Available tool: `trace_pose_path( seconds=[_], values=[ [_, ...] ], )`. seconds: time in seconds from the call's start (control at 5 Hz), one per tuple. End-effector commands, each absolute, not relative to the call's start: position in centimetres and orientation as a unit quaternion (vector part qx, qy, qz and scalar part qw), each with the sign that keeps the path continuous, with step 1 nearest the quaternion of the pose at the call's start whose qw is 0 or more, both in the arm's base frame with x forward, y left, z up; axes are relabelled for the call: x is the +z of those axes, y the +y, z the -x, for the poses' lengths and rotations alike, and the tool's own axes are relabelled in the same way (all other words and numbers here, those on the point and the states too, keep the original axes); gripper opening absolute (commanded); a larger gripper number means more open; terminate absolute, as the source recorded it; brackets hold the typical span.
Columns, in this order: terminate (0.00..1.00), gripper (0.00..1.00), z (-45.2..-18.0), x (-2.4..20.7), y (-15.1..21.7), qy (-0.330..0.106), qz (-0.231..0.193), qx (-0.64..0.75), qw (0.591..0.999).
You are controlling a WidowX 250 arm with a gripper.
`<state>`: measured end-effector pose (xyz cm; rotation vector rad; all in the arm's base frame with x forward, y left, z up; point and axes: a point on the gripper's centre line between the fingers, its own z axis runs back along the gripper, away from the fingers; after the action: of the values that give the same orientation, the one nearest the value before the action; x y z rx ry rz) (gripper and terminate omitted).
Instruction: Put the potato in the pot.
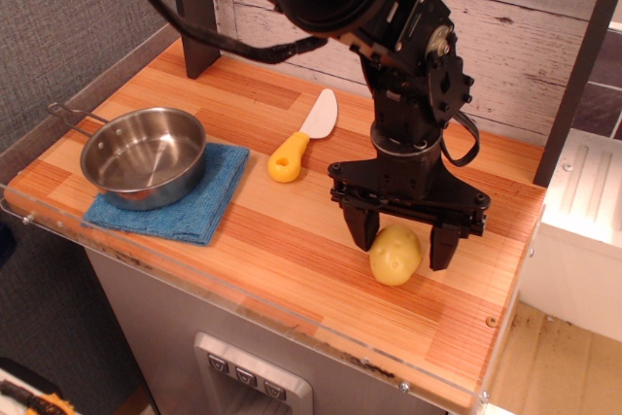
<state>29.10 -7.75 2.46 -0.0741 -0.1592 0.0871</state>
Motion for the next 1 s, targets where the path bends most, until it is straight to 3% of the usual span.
trace_pose_path(
  seconds=[0.0,0.2,0.4,0.8],
  values=[
    [0.0,0.0,-29.8,3.0,-7.8,-0.094,0.047,0.043,0.994],
    [0.0,0.0,-29.9,3.5,-7.5,-0.095,0.048,0.035,0.994],
    [0.0,0.0,-30.0,7.0,-6.5,-0.119,0.056,0.009,0.991],
    [0.0,0.0,-28.5,14.3,1.5,-0.176,0.035,-0.045,0.983]
  ],
)
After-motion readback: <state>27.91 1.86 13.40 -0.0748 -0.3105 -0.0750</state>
